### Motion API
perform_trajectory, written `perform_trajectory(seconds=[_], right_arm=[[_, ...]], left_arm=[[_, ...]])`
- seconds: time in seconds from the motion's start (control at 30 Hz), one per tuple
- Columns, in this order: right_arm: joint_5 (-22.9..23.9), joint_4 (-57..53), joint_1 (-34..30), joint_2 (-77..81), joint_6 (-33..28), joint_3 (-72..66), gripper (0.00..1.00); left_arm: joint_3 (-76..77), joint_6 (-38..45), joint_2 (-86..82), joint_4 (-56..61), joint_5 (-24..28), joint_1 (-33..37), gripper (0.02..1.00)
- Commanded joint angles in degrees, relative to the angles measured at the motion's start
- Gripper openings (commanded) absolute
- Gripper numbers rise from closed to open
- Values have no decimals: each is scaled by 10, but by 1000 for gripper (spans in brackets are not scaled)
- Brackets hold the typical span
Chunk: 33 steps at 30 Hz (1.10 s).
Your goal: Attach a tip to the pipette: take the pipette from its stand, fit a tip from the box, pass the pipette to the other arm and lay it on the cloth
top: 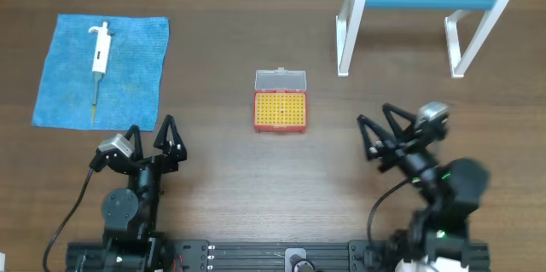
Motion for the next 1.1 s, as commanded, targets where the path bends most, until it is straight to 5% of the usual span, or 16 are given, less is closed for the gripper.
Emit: perform_trajectory(seconds=[0.03,0.1,0.17,0.23,0.43,1.1], right_arm=[[395,-17,125,-162,-105,-94,720],[389,-80,123,-220,-105,-125,722],[366,-95,121,-242,-217,-126,722],[366,-100,118,-240,-267,-126,720],[367,-98,74,-242,-255,-126,722],[357,-97,82,-242,-255,-126,722]], left_arm=[[-2,-1,-3,-2,-5,1,945],[-2,-1,-3,-2,-5,1,947],[-2,-1,-3,-2,-5,1,947],[-2,-1,-3,-2,-5,1,947],[-2,-1,-3,-2,-5,1,947],[-2,-1,-3,-2,-5,1,945]])
